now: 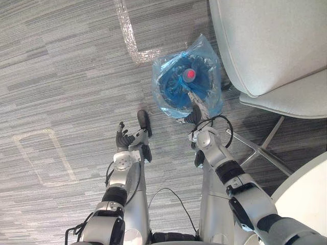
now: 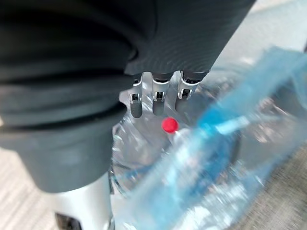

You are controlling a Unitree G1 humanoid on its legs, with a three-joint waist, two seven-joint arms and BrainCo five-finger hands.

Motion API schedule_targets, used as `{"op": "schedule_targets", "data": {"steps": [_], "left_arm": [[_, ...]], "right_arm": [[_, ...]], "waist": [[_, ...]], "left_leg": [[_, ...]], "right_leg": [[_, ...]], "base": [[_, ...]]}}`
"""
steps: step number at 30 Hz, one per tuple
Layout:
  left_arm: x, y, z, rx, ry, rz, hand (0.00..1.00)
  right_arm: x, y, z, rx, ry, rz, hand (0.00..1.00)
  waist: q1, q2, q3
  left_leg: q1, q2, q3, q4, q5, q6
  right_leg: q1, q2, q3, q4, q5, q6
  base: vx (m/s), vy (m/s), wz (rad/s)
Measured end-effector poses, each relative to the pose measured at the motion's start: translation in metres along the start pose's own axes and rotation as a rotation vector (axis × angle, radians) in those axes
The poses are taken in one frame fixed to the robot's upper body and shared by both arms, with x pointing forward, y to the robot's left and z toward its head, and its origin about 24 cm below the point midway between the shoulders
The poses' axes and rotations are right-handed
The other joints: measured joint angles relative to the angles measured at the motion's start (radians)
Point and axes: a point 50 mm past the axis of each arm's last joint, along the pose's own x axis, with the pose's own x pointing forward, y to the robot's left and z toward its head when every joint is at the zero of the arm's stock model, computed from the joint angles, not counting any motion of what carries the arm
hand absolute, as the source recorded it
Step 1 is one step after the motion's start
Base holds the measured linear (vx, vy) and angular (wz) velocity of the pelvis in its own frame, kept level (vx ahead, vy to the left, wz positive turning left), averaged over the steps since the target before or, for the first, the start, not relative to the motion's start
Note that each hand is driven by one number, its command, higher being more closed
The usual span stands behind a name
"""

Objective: Gather rubbish on tea table into small bin, then transfer packed bag to large trash can.

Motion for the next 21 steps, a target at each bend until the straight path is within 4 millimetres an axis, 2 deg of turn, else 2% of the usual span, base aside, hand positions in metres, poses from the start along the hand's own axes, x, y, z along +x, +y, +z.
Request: {"op": "schedule_targets", "data": {"steps": [4, 9, 10, 16, 18, 21], "left_arm": [[0.001, -0.007, 0.002, -0.023, 0.003, -0.005, 0.0], [0.007, -0.009, 0.013, -0.072, -0.016, 0.01, 0.0], [0.008, -0.009, 0.014, -0.081, -0.017, 0.011, 0.0], [0.009, -0.016, 0.028, -0.105, -0.07, -0.018, 0.0], [0.009, -0.021, 0.029, -0.096, -0.075, -0.039, 0.0], [0.008, -0.024, 0.029, -0.089, -0.079, -0.054, 0.0]], "right_arm": [[0.008, -0.006, -0.009, -0.004, 0.075, -0.014, 0.0], [0.021, -0.021, -0.011, 0.021, 0.143, -0.071, 0.0], [0.025, -0.028, -0.008, 0.023, 0.144, -0.096, 1.0], [0.039, -0.07, -0.012, -0.039, 0.148, -0.196, 1.0], [0.038, -0.069, -0.013, -0.048, 0.148, -0.189, 1.0], [0.036, -0.057, -0.011, -0.067, 0.127, -0.149, 1.0]], "waist": [[0.004, 0.0, 0.0], [0.005, 0.001, 0.001], [0.005, 0.001, 0.001], [0.01, 0.004, 0.002], [0.018, 0.004, 0.002], [0.024, 0.004, 0.002]], "left_leg": [[-0.051, -0.017, -0.005, -0.022, 0.026, -0.002], [-0.096, -0.028, -0.01, -0.033, 0.042, 0.001], [-0.099, -0.033, -0.01, -0.039, 0.044, 0.003], [-0.161, -0.052, -0.034, -0.033, 0.057, 0.007], [-0.162, -0.054, -0.032, -0.034, 0.056, 0.004], [-0.16, -0.054, -0.029, -0.038, 0.051, 0.007]], "right_leg": [[-0.061, -0.014, -0.006, 0.013, 0.001, -0.001], [-0.112, -0.026, -0.009, 0.024, 0.001, -0.001], [-0.118, -0.03, -0.01, 0.026, 0.001, 0.0], [-0.172, -0.047, -0.023, 0.06, -0.008, 0.002], [-0.176, -0.052, -0.022, 0.065, -0.008, 0.003], [-0.178, -0.052, -0.019, 0.068, -0.009, 0.003]], "base": [[0.01, -0.003, 0.14], [0.01, -0.003, 0.09], [0.0, -0.001, 0.13], [-0.02, 0.003, 0.16], [-0.01, -0.005, 0.04], [0.0, 0.0, 0.0]]}}
